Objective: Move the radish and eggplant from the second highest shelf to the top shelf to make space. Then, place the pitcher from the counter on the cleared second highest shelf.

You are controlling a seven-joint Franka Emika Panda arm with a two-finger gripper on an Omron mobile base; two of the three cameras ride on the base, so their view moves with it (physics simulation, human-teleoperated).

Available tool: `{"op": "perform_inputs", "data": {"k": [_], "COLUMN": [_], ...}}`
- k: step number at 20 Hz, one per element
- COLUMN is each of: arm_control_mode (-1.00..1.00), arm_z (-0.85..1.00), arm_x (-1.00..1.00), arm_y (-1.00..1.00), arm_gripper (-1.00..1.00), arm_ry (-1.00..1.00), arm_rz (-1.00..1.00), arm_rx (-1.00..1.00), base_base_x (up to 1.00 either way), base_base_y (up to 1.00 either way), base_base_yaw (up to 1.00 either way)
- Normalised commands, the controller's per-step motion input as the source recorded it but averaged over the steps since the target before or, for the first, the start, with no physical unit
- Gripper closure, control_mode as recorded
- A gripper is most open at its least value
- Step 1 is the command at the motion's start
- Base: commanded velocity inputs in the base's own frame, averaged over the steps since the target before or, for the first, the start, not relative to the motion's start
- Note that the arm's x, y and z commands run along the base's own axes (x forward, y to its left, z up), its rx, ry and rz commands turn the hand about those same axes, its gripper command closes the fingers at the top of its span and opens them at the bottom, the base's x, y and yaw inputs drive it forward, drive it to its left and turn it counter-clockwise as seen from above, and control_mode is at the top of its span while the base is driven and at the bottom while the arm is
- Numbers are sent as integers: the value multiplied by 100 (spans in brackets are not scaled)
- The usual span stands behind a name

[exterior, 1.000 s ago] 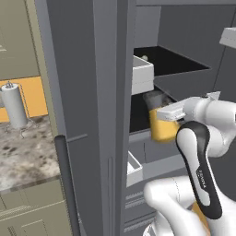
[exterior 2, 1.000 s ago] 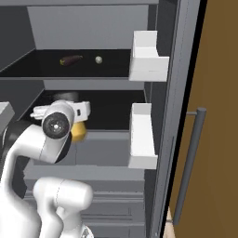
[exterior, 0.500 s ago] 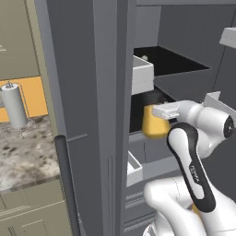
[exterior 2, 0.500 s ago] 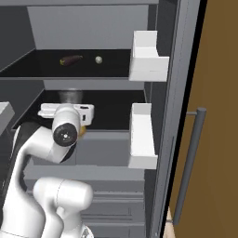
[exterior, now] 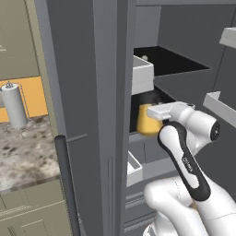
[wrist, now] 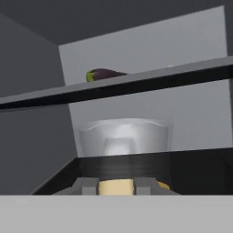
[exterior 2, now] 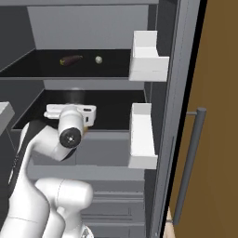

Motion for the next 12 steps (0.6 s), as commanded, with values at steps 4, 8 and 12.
{"op": "perform_inputs", "data": {"k": [4,8,12], "arm_control_mode": [-100,-100,-100], "arm_z": [-1,-4,-13], "arm_x": [37,39,41], "arm_y": [2,5,9], "arm_gripper": [100,100,100], "arm_ry": [0,0,0], "arm_rz": [0,0,0], "arm_rx": [0,0,0], "base_base_x": [0,0,0], "base_base_y": [0,0,0], "base_base_yaw": [0,0,0]}}
